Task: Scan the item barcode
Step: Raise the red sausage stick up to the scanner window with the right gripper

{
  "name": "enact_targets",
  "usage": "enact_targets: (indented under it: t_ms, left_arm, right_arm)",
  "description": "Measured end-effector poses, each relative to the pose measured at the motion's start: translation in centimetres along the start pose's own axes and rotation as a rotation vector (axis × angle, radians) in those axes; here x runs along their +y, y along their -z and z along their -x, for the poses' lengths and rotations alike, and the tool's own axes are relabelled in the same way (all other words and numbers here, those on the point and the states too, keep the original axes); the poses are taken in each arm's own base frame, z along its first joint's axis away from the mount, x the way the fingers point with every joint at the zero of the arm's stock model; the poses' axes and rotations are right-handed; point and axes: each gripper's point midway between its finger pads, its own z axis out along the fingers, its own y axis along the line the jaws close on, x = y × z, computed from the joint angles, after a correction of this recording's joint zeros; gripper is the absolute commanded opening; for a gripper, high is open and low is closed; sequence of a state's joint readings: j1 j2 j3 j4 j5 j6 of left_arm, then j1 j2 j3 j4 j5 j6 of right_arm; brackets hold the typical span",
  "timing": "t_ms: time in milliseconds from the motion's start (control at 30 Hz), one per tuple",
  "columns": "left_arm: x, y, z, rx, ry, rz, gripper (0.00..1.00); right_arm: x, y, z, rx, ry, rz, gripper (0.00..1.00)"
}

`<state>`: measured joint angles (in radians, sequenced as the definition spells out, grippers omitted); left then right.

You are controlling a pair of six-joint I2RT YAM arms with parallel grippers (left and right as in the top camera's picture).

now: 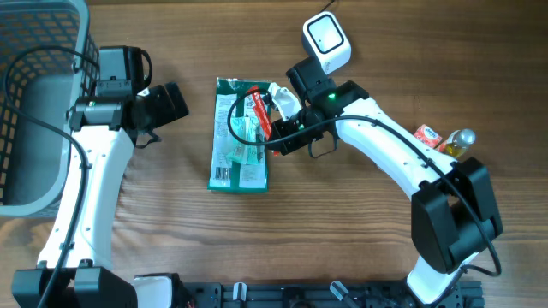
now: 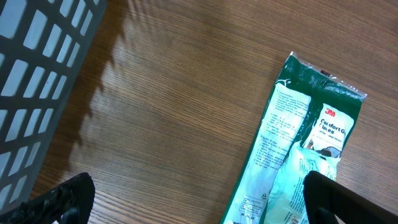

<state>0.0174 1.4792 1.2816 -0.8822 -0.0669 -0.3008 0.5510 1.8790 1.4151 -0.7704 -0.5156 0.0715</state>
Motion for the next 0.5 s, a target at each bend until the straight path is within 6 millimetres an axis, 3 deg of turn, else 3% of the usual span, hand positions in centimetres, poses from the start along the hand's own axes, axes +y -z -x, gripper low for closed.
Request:
enact_targets:
  t_ms: [167, 267, 333, 500]
  left_arm:
    - [0.0, 0.0, 0.0, 0.000, 0.000, 0.000, 1.00]
    - [0.0, 0.0, 0.0, 0.000, 0.000, 0.000, 1.00]
    - [0.0, 0.0, 0.0, 0.001, 0.000, 0.000, 1.00]
    - [0.1, 0.0, 0.0, -0.001, 0.000, 0.003, 1.00]
  right_arm:
    - [-0.9, 0.1, -0.3, 0.012, -0.006, -0.056, 0.04]
    - [-1.2, 1.3, -0.1, 0.029, -0.014, -0.101, 0.04]
    - [-1.2, 2.8, 0.9, 0.016, -0.001, -0.133, 0.04]
    - [-0.7, 9.2, 5.2, -0.076, 0.096, -0.275, 0.04]
